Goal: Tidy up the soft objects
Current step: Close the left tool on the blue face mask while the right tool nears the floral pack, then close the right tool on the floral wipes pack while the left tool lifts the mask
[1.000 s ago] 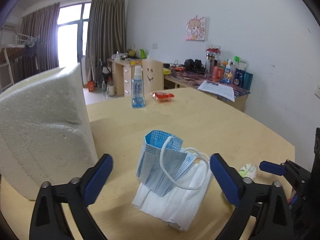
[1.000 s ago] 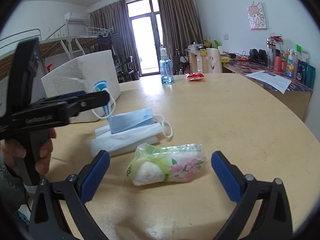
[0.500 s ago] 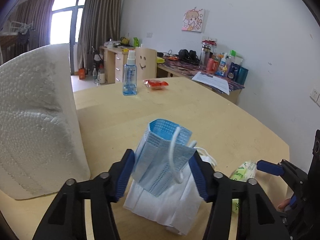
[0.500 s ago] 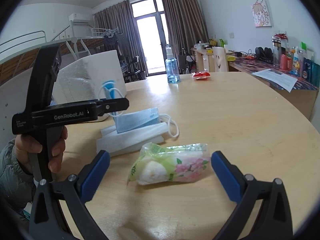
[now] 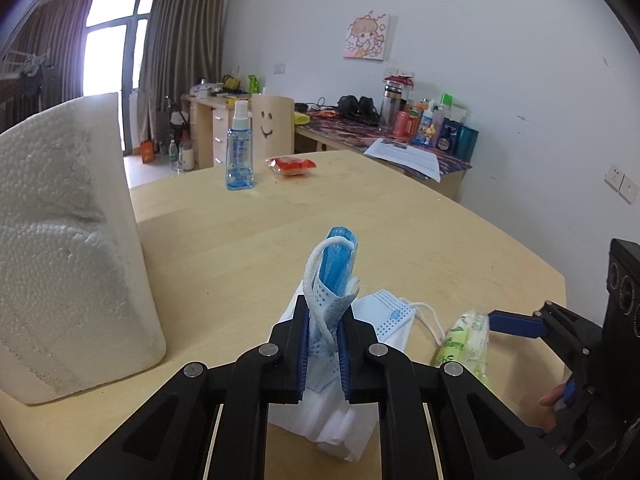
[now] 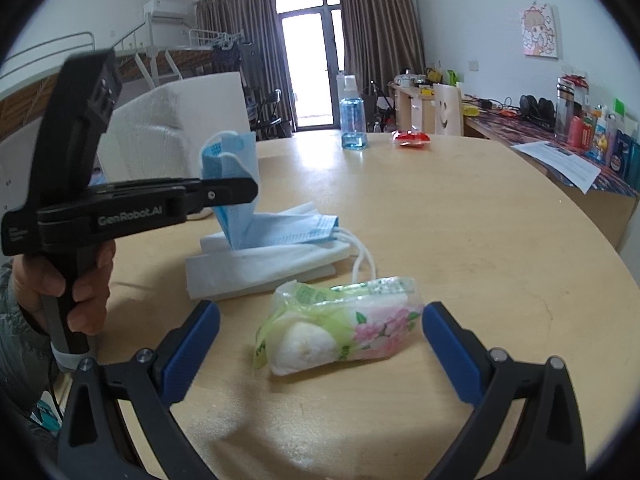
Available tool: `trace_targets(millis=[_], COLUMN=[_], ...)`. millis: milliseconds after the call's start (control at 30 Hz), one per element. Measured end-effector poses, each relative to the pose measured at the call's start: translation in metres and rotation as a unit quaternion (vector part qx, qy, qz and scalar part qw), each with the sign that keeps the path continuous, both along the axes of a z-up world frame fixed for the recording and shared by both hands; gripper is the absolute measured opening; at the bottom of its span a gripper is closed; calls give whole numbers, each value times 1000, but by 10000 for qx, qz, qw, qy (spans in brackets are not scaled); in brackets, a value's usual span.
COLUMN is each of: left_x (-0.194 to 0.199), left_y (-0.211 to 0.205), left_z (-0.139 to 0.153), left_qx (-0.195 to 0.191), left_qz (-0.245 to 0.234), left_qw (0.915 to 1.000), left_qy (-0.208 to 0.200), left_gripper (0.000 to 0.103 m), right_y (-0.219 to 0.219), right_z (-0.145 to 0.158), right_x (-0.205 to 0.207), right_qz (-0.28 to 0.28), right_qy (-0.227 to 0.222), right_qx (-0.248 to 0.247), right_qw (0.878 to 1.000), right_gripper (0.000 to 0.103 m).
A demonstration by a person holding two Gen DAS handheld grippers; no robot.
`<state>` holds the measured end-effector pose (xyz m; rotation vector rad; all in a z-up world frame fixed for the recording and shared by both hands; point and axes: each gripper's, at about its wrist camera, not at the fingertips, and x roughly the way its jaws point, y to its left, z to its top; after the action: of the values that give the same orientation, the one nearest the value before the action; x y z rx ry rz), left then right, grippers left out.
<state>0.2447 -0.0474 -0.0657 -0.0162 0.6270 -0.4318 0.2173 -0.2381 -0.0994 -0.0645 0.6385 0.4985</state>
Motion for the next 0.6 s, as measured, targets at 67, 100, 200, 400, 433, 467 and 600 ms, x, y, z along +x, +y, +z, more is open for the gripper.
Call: trace_targets(millis=[67, 100, 200, 400, 433, 467, 600], left_x=[-3, -4, -6, -12, -12, -12, -15], left_y=[2, 2, 4, 7, 7, 8, 12], left_z=[0, 1, 4, 14, 15, 16, 20], left_qx=[-26, -49, -149, -299, -309, -316, -383], left_qz=[-30, -39, -92, -137, -138, -126, -93], left_qw=[10000, 10000, 9998, 9988, 9987, 9987, 9981], left_qy=[-52, -66, -124, -365, -368, -376, -479], left_gripper=[13, 13, 13, 13, 13, 13, 13], right_y=[1, 1, 1, 5, 5, 6, 6], right_z=[0, 0, 0, -2, -3, -3, -4], right_x=[-1, -1, -1, 2, 1, 1, 1], right_qz=[24, 38, 24, 82, 88, 71, 6], right_qy=[-17, -21, 22, 129, 120, 123, 141], right_qx=[-59, -56, -54, -132, -147, -175, -145], right_qw=[10000, 10000, 10000, 9998, 9998, 9997, 9998], right_gripper=[102, 102, 102, 98, 90, 84, 74])
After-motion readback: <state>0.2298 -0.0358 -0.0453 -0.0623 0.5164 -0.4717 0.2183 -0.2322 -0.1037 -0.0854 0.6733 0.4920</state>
